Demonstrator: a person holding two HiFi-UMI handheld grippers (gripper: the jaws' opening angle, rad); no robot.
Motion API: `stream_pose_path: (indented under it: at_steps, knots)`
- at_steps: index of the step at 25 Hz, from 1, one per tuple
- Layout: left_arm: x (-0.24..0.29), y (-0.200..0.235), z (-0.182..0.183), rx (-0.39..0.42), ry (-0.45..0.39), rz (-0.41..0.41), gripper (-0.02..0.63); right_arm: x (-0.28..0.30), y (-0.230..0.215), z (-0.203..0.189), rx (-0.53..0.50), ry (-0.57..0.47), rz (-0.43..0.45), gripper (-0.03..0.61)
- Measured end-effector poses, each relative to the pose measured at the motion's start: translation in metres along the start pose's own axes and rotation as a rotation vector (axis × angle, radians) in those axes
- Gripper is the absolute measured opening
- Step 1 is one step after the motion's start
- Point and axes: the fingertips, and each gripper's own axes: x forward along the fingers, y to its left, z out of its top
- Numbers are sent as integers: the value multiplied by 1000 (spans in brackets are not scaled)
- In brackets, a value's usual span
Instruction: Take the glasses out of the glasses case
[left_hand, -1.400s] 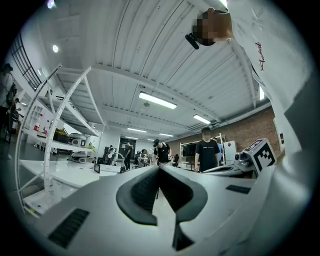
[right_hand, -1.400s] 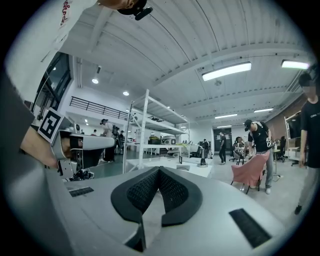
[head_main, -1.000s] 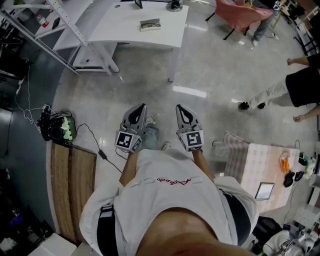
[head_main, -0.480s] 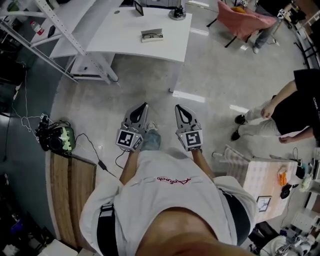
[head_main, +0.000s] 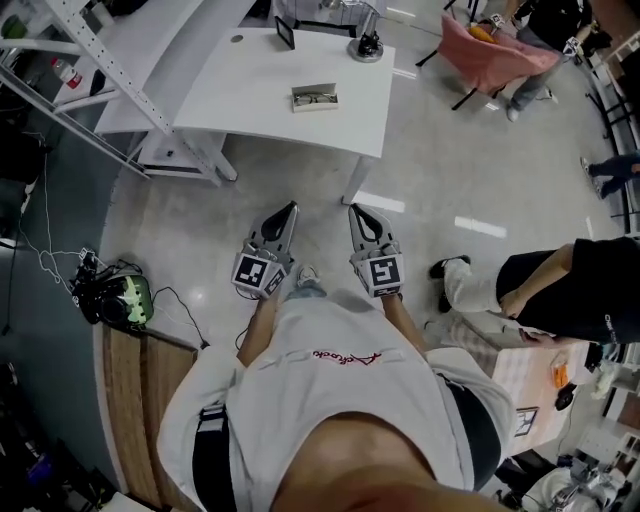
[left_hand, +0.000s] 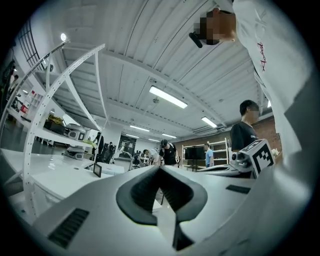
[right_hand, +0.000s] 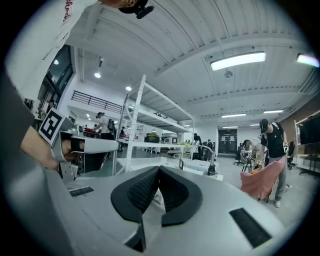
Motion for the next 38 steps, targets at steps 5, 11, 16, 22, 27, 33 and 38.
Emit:
stream_pose_path:
  at_steps: [5,11,16,22,27,33,38]
  knots:
    - [26,29,0,3,8,-31,-2,34,-15,1,5,1,-31,2]
    - [44,47,-12,-17,42,-49,-2,55,-26,-10,35,39,-60,0]
    - [56,61,-21,-25,65,-53,-2,71,-35,-21,30,41,-62,0]
    - [84,77,-25,-23,73,-53,-2,96,-52,-30,39,59,-51,2]
    - [117,101,-28,-22,73,-42,-2,130,-75,-33,48,49,-35,0]
    - [165,128,-23,-7,67,-35,-2,174,-108,-32,49,37,-18,0]
    - [202,151,-19,2,64,-15,-2,207,-134,-32,49,35,5,2]
